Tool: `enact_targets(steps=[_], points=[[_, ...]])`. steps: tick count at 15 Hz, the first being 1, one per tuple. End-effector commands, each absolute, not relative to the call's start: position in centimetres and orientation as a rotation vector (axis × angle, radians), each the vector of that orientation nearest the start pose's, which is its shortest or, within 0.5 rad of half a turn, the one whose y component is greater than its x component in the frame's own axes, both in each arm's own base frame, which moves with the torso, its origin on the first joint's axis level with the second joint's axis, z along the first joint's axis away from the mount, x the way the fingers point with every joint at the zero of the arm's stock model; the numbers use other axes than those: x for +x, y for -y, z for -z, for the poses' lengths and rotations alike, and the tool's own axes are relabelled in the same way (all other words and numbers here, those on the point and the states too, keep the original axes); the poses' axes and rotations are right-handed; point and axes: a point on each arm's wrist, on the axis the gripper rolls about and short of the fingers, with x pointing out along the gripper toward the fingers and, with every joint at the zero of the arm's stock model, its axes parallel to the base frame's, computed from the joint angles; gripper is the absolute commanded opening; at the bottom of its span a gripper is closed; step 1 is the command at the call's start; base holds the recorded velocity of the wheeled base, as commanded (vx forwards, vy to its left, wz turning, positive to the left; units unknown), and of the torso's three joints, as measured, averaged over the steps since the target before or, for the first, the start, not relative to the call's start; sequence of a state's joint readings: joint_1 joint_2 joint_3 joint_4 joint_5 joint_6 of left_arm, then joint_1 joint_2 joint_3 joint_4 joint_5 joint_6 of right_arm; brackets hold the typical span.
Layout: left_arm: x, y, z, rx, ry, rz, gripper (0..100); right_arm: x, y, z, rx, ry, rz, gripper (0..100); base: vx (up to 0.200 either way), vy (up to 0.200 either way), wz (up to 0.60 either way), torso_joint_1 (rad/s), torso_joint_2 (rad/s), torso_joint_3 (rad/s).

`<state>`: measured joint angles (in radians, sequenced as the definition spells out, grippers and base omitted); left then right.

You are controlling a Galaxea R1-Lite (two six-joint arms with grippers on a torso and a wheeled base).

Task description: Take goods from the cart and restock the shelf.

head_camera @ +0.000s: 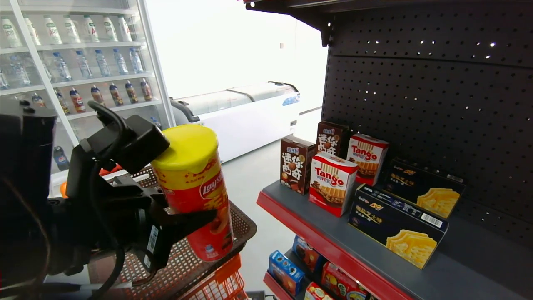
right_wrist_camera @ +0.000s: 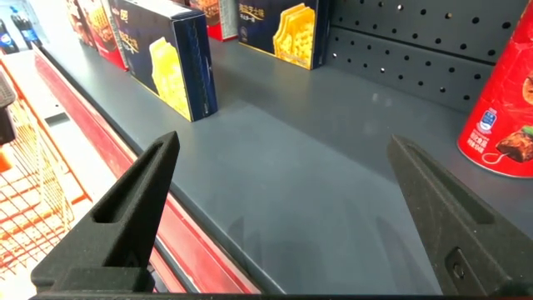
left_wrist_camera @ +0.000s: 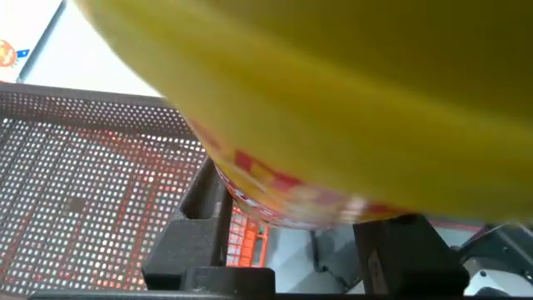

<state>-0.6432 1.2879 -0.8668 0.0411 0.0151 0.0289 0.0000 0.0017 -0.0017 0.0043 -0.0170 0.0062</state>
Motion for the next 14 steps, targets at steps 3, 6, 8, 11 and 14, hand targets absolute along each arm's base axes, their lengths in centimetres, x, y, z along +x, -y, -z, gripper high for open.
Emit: enact_targets(steps=[3,6,8,11,14], points=[[12.3,9.5,-21.9,0.188,-0.459,0.637,0,-2.3,0.0,-7.6,0.006,-0.005,0.017,100,0.0,0.0,0.0,0.0,0.0,0.0],[11.8,9.0,-20.9,0.156,-0.49,0.619,0,-2.3,0.0,-7.6,0.005,-0.006,0.017,100,0.0,0.0,0.0,0.0,0.0,0.0],[11.8,9.1,-21.2,0.137,-0.482,0.621,0,-2.3,0.0,-7.6,0.005,-0.006,0.017,100,0.0,0.0,0.0,0.0,0.0,0.0],[11.8,9.0,-21.3,0.135,-0.481,0.618,0,-2.3,0.0,-7.6,0.005,-0.006,0.017,100,0.0,0.0,-0.4,0.0,0.0,0.002],[11.9,9.0,-21.4,0.134,-0.478,0.618,0,-2.3,0.0,-7.6,0.005,-0.005,0.017,100,0.0,0.0,-0.6,-0.001,0.0,0.004]])
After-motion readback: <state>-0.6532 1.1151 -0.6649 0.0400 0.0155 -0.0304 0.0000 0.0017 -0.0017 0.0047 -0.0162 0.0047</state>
